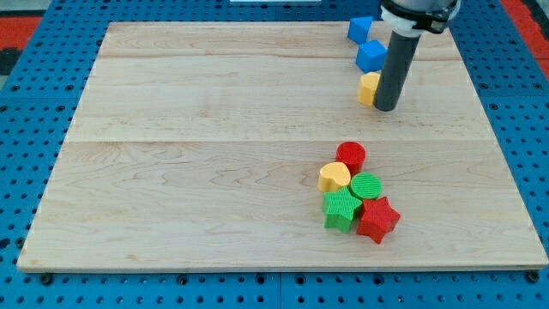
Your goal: Push the group of blocks towards center
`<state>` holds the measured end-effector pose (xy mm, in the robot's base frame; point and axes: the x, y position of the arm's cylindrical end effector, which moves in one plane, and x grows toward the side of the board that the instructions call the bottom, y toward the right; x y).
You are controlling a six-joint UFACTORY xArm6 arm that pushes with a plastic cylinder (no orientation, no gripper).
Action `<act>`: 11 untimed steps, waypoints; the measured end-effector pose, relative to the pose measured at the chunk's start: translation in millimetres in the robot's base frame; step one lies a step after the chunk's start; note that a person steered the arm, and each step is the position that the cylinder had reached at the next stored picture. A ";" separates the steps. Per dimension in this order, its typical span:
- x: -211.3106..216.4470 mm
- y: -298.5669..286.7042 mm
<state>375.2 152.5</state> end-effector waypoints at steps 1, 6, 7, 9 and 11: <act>24.2 24.6; 209.2 -31.5; 178.0 -42.5; 136.4 -44.7; 191.1 -68.3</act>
<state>566.3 84.3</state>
